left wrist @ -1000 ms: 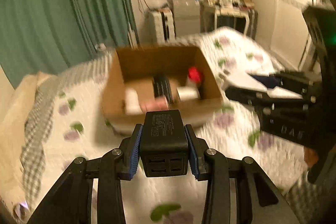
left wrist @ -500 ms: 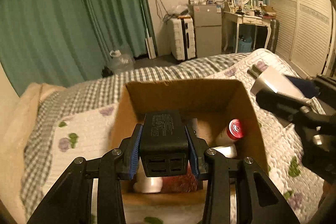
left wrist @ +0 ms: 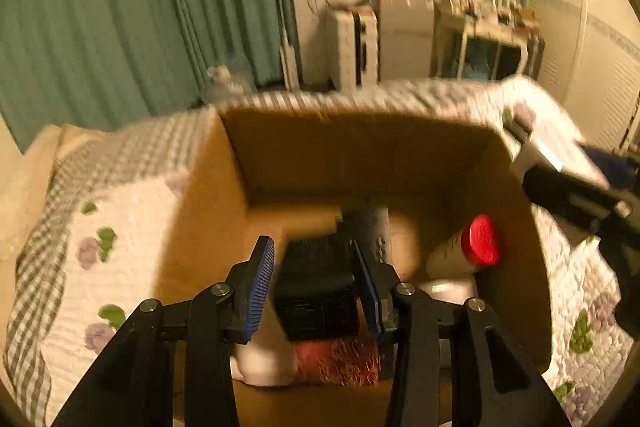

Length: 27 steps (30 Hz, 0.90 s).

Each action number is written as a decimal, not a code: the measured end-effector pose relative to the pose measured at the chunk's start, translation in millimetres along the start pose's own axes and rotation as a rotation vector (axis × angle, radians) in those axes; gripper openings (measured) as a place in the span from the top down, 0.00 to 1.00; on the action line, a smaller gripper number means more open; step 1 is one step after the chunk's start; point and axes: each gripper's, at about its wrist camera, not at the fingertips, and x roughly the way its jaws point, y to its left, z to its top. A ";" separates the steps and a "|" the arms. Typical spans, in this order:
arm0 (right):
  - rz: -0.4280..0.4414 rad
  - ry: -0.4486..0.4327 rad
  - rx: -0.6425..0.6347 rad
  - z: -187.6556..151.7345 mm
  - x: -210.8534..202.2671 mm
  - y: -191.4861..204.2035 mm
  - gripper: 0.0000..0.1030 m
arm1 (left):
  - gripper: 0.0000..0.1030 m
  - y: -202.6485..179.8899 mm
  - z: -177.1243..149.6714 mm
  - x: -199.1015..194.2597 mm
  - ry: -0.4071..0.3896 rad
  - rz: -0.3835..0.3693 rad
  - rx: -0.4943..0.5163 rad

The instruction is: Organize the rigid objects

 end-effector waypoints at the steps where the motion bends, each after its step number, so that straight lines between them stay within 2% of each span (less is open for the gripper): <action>1: -0.002 -0.001 -0.001 0.7 -1.2 0.5 0.61 | 0.52 1.5 3.0 -7.9 -0.030 0.010 -0.001; 2: -0.003 0.000 -0.002 1.1 -1.5 0.1 0.61 | 0.45 3.7 6.3 -15.4 -0.049 0.010 -0.004; 5: -0.004 0.002 -0.004 3.0 -2.6 1.8 0.61 | 0.42 12.6 14.7 -36.1 -0.094 0.017 -0.030; 7: -0.001 0.004 0.001 5.0 -0.8 2.0 0.61 | 0.37 18.7 17.3 -46.5 -0.115 0.036 -0.042; 13: 0.007 0.018 0.001 13.3 25.9 12.0 0.61 | 0.33 38.7 13.3 -63.1 -0.160 0.096 -0.086; 16: 0.014 0.040 0.006 13.5 48.8 19.8 0.61 | 0.33 45.3 9.4 -60.9 -0.164 0.095 -0.105; 20: 0.018 0.033 0.038 13.0 69.1 23.4 0.61 | 0.33 47.0 4.3 -52.9 -0.161 0.095 -0.080; 21: 0.015 0.031 0.030 13.3 71.4 24.7 0.56 | 0.33 47.9 3.1 -51.0 -0.165 0.095 -0.078; 22: 0.003 0.018 0.022 13.9 70.9 25.6 0.41 | 0.33 46.4 3.4 -49.7 -0.167 0.094 -0.079; 23: -0.010 -0.006 0.017 14.1 67.7 25.6 0.35 | 0.33 47.0 2.9 -48.8 -0.166 0.093 -0.081; 24: -0.010 -0.019 0.018 14.2 63.7 24.7 0.32 | 0.33 47.1 2.8 -49.2 -0.165 0.093 -0.081; 27: -0.019 -0.039 0.031 17.5 48.4 21.4 0.32 | 0.33 47.0 5.1 -55.3 -0.167 0.083 -0.087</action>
